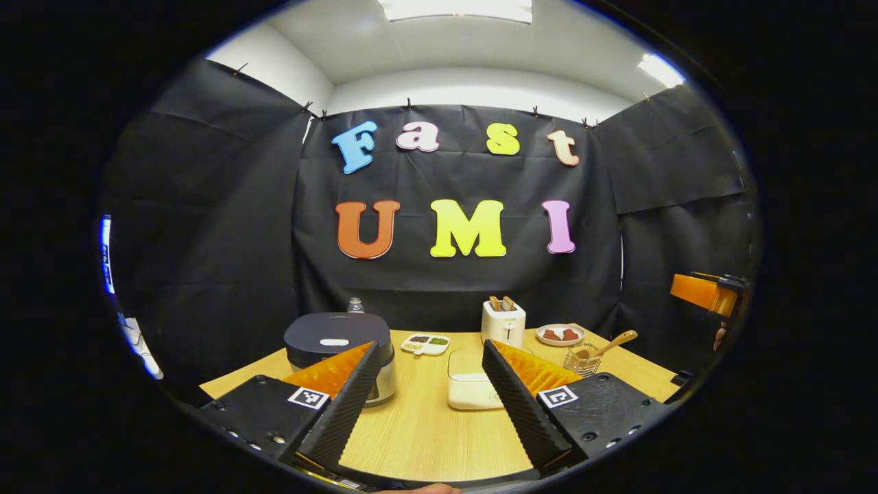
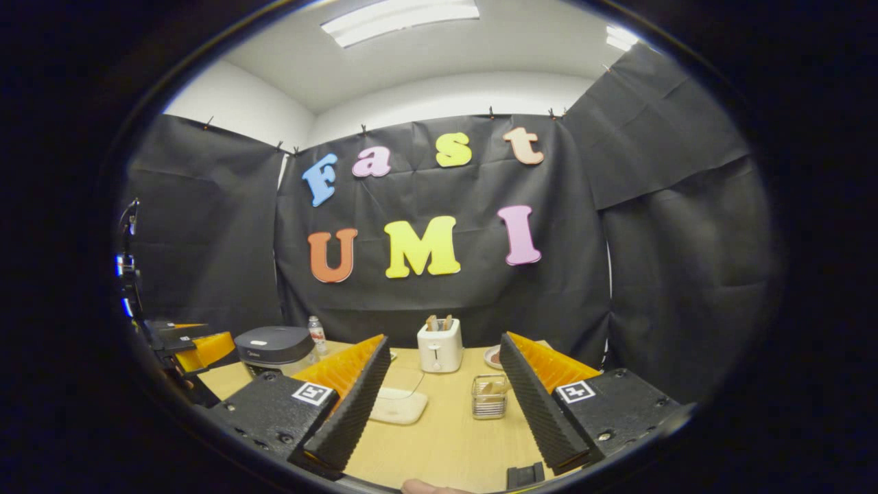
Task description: Close the left gripper, press the button to open the rice cooker; take a wooden spoon from the chopstick holder with the right hand, scoop a spoonful of rice and pour it into the rice cooker, then put the wooden spoon back into the chopstick holder.
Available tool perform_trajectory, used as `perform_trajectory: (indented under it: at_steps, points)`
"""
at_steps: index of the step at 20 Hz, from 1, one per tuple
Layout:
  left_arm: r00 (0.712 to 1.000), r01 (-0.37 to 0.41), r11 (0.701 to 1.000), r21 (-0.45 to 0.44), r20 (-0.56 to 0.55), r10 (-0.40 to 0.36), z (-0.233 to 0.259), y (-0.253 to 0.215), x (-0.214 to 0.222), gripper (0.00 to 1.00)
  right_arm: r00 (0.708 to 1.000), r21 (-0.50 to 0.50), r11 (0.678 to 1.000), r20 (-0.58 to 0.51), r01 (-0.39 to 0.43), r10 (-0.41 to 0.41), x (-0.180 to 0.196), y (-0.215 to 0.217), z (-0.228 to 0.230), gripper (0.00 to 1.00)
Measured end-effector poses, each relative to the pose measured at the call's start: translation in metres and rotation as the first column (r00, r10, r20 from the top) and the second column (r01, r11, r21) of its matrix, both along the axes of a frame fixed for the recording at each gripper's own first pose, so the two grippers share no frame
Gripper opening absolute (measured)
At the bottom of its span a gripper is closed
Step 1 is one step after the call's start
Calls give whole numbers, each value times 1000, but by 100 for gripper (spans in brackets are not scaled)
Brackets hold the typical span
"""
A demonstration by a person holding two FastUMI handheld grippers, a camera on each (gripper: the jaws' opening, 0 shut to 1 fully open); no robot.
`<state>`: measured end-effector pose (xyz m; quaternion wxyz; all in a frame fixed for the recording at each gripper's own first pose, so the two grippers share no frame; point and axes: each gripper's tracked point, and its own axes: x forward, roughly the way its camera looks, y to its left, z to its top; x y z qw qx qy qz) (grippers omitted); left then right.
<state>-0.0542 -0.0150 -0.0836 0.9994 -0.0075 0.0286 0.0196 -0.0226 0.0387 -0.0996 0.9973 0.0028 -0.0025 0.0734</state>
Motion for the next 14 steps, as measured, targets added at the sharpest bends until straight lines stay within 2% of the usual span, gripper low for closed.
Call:
perform_trajectory:
  at_steps: [6, 7, 8, 14]
  points:
    - [1000, 16, 1000, 5, 3, -16, -1, -4, -2, 95, 999, -1, 999, -11, -41, 41, -1, 13, -4, 100]
    - [1000, 14, 1000, 2, 0, -14, -2, -2, -2, 95, 999, -3, 999, -17, -39, 39, 1, 13, -6, 97]
    - [1000, 16, 1000, 1, -1, -16, -3, -1, -2, 95, 999, -7, 999, -25, -39, 38, 3, 14, -8, 100]
    - [999, 0, 1000, -9, -32, -1, -19, 10, -1, 96, 996, -21, 997, -46, -73, 72, 5, 33, -18, 100]
